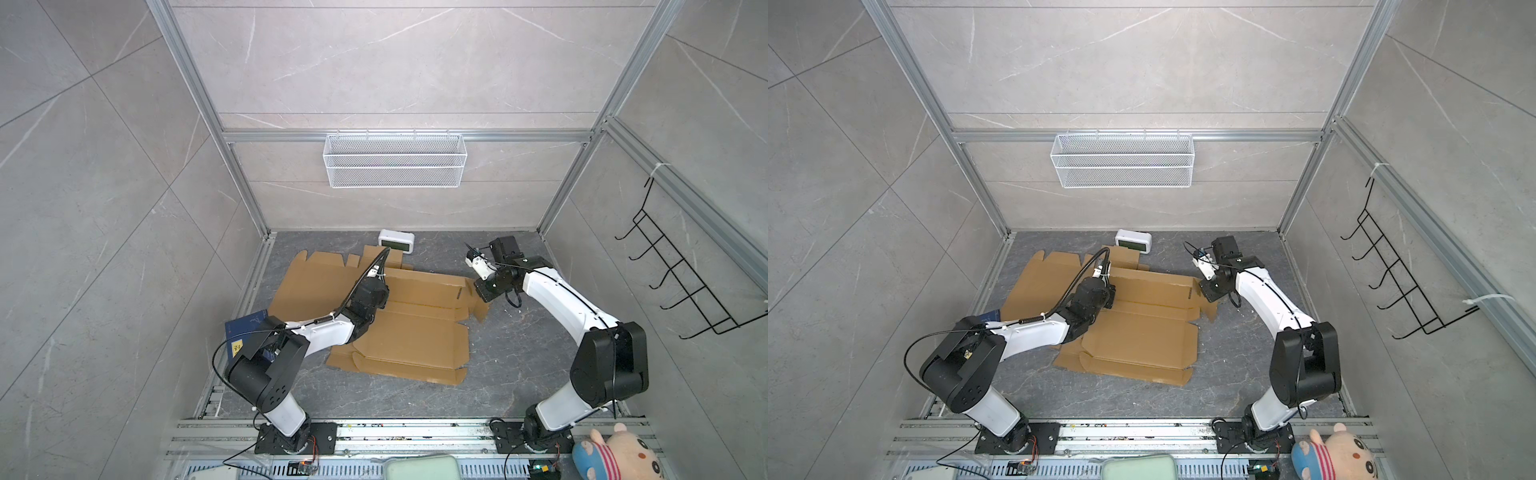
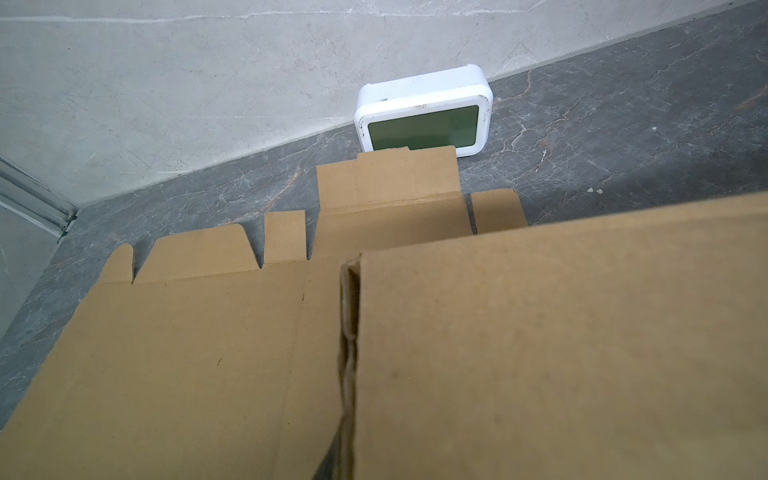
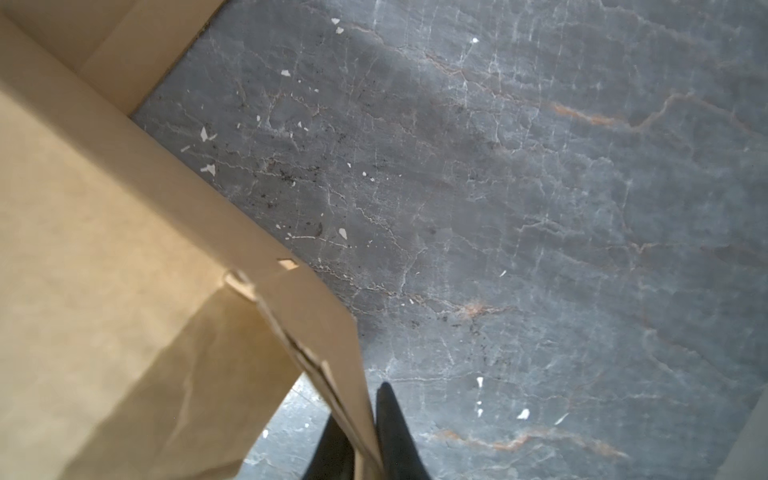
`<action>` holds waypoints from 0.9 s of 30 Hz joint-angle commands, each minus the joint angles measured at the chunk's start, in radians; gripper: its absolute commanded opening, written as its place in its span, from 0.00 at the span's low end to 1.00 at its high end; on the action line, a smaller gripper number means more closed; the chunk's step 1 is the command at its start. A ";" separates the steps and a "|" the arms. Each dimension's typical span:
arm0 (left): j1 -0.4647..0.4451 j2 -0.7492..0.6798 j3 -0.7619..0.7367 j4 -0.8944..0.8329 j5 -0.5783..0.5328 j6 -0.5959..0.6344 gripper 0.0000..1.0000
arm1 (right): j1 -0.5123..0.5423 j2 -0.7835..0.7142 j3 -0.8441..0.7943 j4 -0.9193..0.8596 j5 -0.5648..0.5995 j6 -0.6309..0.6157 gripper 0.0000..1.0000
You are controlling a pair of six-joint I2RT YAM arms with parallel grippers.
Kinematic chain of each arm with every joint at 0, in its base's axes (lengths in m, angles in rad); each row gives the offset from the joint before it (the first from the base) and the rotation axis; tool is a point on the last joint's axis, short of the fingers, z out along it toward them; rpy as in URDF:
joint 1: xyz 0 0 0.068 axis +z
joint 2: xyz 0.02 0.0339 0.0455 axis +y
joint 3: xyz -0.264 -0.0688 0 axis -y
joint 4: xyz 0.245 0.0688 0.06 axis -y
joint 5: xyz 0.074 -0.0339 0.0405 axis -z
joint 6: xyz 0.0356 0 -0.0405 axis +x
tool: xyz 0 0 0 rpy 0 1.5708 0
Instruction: Fold the paper box
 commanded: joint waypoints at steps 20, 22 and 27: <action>0.074 -0.317 -0.097 -0.261 0.163 -0.034 0.49 | 0.041 -0.020 -0.024 0.056 0.070 -0.026 0.02; 0.074 -0.317 -0.091 -0.272 0.164 -0.035 0.50 | 0.045 -0.017 -0.025 0.061 0.071 -0.026 0.02; 0.075 -0.299 -0.084 -0.271 0.181 -0.052 0.53 | 0.055 -0.013 -0.027 0.064 0.071 -0.022 0.01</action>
